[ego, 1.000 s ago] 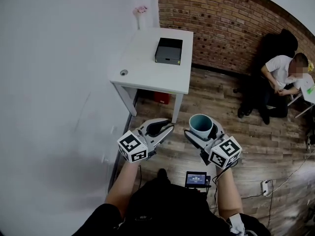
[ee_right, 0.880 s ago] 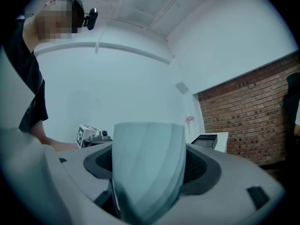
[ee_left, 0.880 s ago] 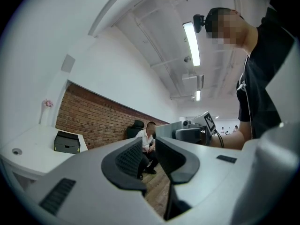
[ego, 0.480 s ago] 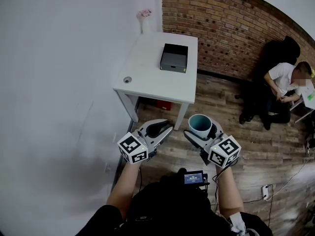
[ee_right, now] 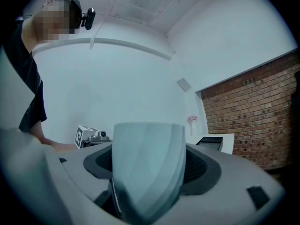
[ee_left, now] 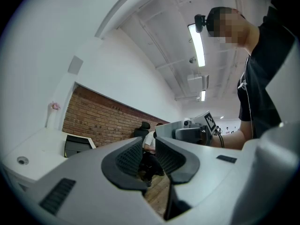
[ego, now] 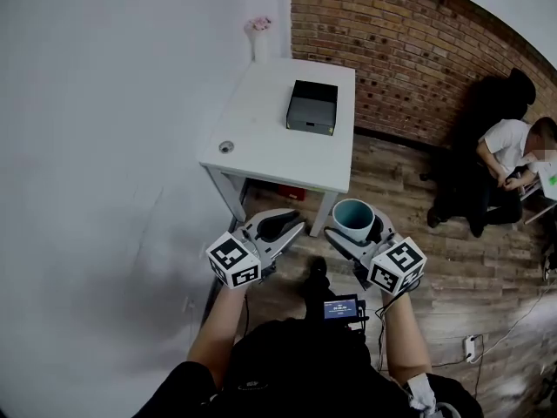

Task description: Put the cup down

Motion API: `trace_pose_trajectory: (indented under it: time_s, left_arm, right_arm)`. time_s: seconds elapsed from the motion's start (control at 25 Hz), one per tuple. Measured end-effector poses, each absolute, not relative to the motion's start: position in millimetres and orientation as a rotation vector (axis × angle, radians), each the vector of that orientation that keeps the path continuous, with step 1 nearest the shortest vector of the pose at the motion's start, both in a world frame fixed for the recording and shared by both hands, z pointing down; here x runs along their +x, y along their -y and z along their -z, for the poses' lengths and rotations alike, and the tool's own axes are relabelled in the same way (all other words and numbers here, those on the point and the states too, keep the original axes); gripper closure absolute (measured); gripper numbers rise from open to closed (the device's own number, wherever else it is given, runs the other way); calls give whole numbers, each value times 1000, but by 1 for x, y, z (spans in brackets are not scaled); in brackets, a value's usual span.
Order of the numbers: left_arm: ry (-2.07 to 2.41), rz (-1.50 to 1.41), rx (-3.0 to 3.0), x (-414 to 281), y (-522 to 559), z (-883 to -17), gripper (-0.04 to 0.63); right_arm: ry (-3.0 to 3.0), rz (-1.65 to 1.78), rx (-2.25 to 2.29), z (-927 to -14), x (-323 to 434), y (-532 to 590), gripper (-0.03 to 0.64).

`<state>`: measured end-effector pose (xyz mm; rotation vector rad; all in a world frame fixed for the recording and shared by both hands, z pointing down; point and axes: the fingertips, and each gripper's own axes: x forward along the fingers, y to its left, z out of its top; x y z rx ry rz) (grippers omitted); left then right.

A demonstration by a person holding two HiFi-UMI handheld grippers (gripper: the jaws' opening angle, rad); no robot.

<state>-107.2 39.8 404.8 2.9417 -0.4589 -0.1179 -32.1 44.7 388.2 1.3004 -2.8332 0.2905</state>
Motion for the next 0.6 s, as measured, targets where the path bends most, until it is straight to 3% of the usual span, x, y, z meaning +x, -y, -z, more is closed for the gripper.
trace_pose_trajectory:
  time_s: [0.6]
  left_arm:
    - [477,70,2907,-57,67,-412,517]
  right_arm:
    - [2869,-350,1264,-398,12,63,227]
